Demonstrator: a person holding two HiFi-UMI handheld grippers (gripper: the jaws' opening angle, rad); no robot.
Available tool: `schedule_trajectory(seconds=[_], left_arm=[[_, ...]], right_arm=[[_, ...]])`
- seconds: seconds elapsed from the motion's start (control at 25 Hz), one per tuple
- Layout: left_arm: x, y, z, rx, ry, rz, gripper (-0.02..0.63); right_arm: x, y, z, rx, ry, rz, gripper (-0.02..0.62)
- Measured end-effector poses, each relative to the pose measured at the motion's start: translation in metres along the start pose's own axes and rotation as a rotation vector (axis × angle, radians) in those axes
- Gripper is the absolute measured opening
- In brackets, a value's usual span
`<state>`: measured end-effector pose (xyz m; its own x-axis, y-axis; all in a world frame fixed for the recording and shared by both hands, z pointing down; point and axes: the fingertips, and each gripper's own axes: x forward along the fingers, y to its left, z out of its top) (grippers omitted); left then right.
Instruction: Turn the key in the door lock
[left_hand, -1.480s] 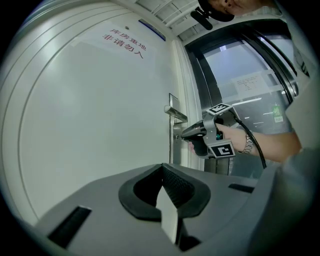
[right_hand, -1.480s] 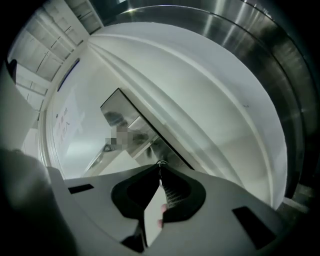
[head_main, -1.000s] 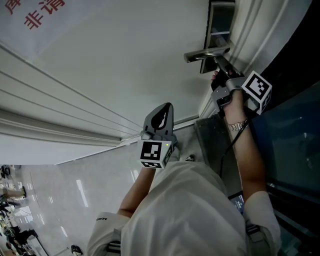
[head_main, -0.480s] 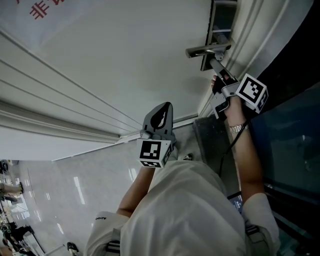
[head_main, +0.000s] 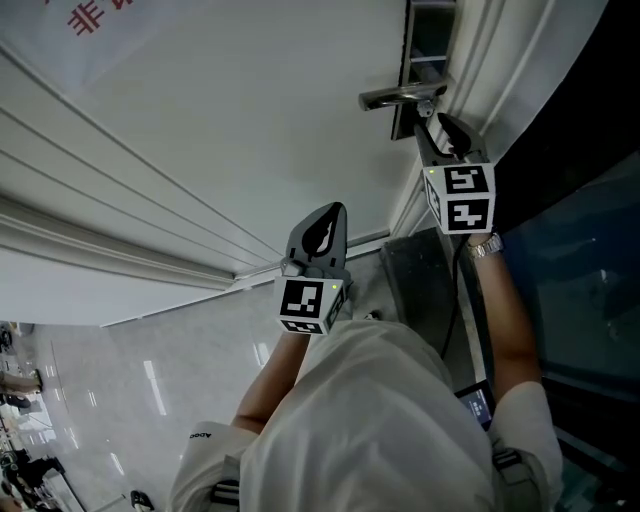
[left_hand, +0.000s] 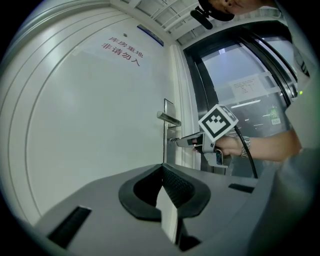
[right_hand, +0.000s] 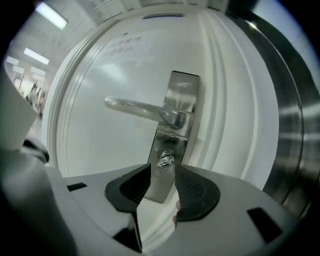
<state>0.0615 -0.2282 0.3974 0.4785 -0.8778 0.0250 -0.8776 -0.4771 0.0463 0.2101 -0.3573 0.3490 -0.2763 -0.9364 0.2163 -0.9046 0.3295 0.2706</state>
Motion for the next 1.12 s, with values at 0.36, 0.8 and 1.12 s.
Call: schedule_trajectory(seconds=[0.36,0.8,1.12], left_arm=[[0.002,-0.001,0.001,0.000,-0.003,0.004,0.008],[0.008,0.007,-0.004,-0.010,0.018,0.019,0.009],[0.020,0.008,-0.007,-0.012,0.027,0.009,0.009]], right_arm=[[0.013,0.008,0.003,-0.775,0.039,-0.164,0.127],[0.021,0.005,0.004,-0.934,0.009,-0.223,0.104],[0.020,0.003,0.007,-0.777,-0.016,-0.218,0.103]])
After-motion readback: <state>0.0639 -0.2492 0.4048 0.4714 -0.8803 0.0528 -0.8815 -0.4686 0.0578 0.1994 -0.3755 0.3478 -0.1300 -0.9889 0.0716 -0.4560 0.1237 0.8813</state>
